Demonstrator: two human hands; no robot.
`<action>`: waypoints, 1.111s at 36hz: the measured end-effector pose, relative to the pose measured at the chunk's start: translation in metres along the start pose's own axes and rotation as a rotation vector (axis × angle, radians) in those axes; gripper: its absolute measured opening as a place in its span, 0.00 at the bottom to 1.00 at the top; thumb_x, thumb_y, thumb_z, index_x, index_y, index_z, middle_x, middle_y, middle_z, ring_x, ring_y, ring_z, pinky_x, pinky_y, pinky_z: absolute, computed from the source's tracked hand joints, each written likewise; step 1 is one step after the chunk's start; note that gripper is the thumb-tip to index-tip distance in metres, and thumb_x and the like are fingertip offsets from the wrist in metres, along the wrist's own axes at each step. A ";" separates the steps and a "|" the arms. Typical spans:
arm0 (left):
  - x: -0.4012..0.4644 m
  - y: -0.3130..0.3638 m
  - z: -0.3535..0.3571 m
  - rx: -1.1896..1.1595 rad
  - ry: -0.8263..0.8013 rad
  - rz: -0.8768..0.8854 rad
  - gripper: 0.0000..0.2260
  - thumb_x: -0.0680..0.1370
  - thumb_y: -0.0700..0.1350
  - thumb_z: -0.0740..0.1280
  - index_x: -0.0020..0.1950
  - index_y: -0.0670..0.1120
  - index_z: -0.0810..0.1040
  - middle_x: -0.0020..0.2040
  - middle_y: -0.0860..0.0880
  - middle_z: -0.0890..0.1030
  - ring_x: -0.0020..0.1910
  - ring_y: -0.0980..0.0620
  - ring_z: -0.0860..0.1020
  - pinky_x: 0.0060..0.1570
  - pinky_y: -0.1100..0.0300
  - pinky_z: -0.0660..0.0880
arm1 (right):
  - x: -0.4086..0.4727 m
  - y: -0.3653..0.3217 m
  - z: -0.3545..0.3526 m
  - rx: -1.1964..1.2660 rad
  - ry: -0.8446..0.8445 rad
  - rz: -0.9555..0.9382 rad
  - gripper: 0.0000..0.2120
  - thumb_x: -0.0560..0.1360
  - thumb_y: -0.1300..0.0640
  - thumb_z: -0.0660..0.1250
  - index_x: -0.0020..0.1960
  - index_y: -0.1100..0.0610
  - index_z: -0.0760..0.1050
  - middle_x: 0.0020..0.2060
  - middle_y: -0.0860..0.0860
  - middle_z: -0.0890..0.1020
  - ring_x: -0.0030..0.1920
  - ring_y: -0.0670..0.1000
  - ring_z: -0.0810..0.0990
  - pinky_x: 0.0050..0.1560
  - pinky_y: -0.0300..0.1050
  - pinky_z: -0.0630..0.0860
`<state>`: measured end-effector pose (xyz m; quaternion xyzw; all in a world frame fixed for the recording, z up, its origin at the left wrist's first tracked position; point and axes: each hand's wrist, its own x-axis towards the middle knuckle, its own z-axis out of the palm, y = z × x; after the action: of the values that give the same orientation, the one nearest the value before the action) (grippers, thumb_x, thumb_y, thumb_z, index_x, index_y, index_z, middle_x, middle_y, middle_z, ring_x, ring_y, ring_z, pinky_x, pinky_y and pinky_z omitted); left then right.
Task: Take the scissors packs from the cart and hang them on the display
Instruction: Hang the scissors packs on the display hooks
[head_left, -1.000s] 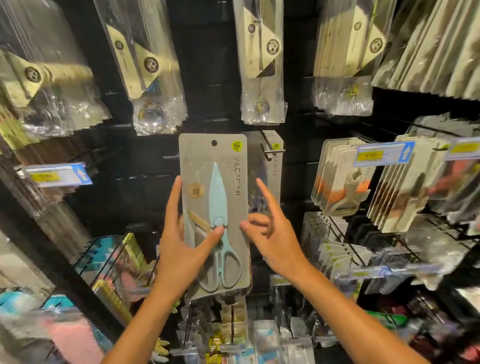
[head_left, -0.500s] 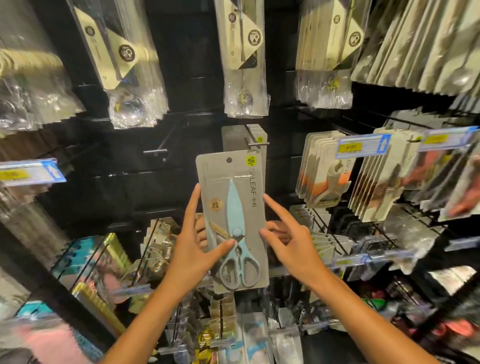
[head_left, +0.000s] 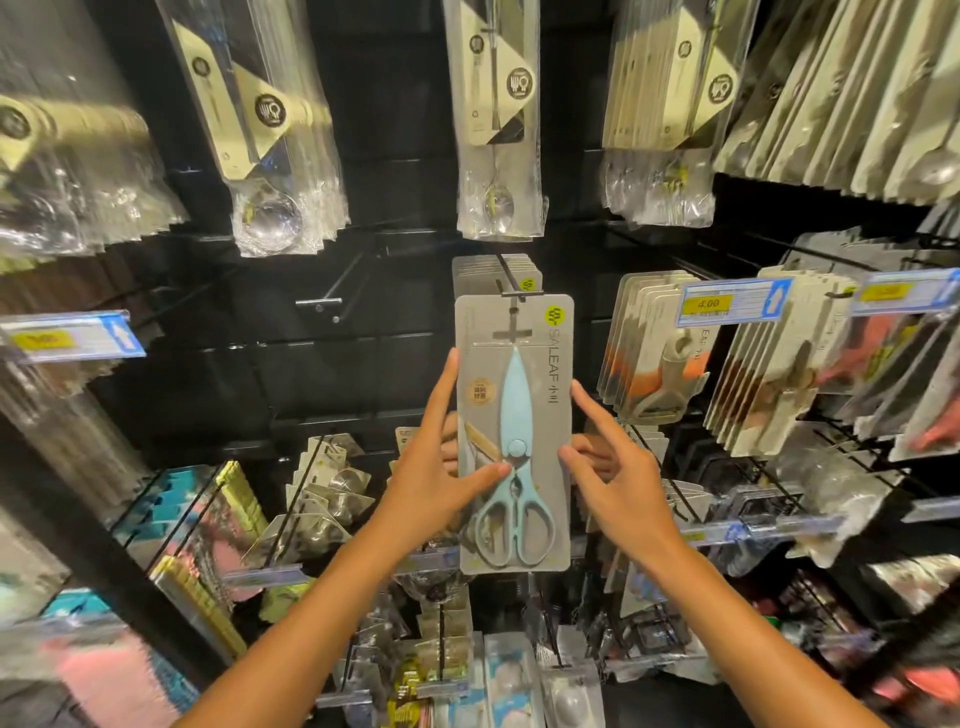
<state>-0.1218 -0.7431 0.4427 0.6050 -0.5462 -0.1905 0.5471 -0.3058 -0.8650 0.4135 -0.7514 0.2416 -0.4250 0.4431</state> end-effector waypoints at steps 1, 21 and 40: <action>0.002 0.000 0.000 0.002 -0.003 -0.003 0.53 0.74 0.40 0.79 0.82 0.67 0.43 0.69 0.54 0.79 0.57 0.56 0.85 0.54 0.57 0.83 | 0.002 0.000 -0.001 0.003 -0.002 -0.003 0.33 0.81 0.63 0.67 0.78 0.38 0.61 0.47 0.45 0.87 0.51 0.46 0.85 0.57 0.47 0.82; 0.058 -0.017 -0.009 -0.044 -0.150 -0.182 0.46 0.79 0.42 0.72 0.79 0.69 0.42 0.72 0.54 0.72 0.61 0.62 0.79 0.48 0.72 0.78 | 0.052 0.025 0.009 -0.189 -0.256 0.029 0.46 0.81 0.53 0.67 0.76 0.27 0.34 0.74 0.47 0.72 0.66 0.47 0.78 0.67 0.55 0.77; 0.088 -0.010 -0.005 0.207 -0.065 -0.260 0.41 0.81 0.44 0.70 0.84 0.56 0.45 0.70 0.60 0.66 0.70 0.61 0.67 0.62 0.74 0.70 | 0.102 0.043 0.024 -0.247 -0.162 0.126 0.46 0.77 0.49 0.72 0.83 0.43 0.43 0.77 0.53 0.63 0.75 0.53 0.66 0.71 0.48 0.65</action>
<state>-0.0846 -0.8191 0.4679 0.7173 -0.4975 -0.2217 0.4346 -0.2314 -0.9499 0.4133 -0.8154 0.3022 -0.3016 0.3909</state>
